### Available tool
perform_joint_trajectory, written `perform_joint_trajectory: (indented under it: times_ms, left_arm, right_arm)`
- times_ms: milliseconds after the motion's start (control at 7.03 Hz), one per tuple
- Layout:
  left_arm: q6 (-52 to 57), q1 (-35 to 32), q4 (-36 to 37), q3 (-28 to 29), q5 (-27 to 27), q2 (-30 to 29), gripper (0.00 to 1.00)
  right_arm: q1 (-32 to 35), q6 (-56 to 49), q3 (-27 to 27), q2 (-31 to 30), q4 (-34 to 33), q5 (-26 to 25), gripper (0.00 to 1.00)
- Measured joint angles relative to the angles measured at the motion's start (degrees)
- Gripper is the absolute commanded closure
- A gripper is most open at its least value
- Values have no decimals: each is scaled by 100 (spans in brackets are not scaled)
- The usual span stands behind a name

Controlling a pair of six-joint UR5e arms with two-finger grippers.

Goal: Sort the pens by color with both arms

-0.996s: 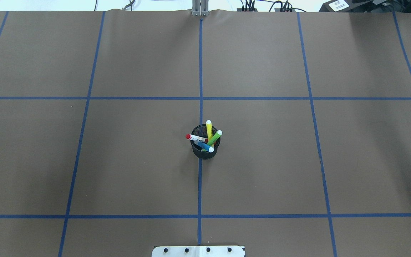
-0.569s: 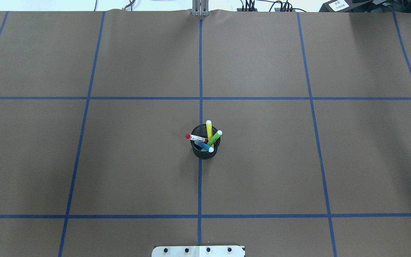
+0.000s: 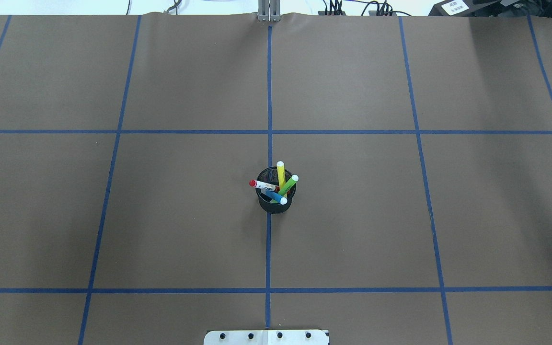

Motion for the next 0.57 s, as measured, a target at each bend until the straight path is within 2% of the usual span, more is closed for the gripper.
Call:
perform_joint_trajectory:
  times_ms: [285, 569]
  left_arm:
    - [-12, 2, -67, 49, 5, -7, 0]
    - [-11, 16, -71, 68, 3, -10, 0]
  right_arm:
    - [-854, 1372, 126, 41, 1281, -45, 1]
    - [-1848, 2895, 277, 622, 1785, -526, 1]
